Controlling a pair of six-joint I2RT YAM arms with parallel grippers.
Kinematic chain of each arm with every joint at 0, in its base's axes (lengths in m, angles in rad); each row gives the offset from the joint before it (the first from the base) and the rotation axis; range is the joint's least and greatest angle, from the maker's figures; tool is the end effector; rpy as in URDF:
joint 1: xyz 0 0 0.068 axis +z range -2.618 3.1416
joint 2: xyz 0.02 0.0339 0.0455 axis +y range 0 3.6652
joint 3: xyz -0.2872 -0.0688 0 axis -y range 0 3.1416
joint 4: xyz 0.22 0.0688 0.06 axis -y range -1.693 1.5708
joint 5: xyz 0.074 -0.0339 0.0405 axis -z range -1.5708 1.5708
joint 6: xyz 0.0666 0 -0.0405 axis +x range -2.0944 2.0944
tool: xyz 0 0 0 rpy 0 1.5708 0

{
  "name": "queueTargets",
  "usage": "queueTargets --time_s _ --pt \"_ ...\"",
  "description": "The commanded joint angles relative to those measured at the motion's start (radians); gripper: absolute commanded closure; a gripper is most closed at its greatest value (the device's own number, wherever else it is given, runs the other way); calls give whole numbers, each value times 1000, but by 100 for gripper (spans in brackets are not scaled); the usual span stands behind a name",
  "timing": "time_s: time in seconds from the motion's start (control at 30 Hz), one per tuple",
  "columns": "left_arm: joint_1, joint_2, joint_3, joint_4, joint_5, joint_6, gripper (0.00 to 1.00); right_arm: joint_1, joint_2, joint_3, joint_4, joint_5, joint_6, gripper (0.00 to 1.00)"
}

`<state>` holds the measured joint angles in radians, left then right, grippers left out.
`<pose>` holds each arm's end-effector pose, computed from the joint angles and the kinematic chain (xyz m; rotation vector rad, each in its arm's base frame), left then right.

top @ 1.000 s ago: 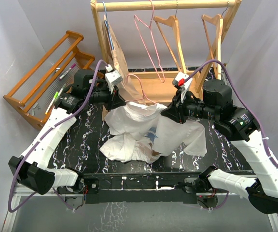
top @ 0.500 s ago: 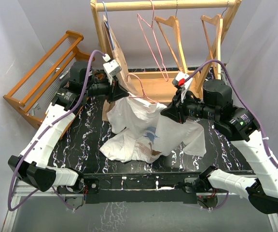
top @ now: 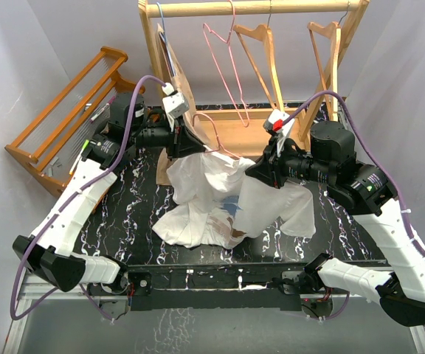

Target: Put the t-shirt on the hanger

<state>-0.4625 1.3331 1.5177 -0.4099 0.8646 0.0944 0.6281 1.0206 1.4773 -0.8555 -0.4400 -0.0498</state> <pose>0.2207 -0.1667 0.4658 1.0809 1.4802 -1.0312 0.1165 0.1196 0.4571 -0.9433 1.7844 0.8058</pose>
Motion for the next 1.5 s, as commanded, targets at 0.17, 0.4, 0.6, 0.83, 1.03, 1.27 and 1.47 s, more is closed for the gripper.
queueTargets --time_s 0.17,0.4,0.6,0.83,1.03,1.27,1.47 --pt "-8 -68 -61 -13 71 86 95 3 -1 56 88 1 7 92" --pt "-13 -64 -84 32 124 70 82 4 7 71 88 2 7 92" --pt "-32 -43 -86 67 151 55 78 3 13 88 90 1 10 92" --pt "-72 -27 -103 109 131 45 69 4 16 104 90 -1 17 92" --pt "-99 -15 -124 188 110 4 71 3 12 98 110 -11 27 92" --pt "-117 -3 -128 230 79 -20 100 4 12 100 109 -9 28 92" --pt "-117 -22 -84 115 -2 52 100 3 5 75 99 14 23 92"
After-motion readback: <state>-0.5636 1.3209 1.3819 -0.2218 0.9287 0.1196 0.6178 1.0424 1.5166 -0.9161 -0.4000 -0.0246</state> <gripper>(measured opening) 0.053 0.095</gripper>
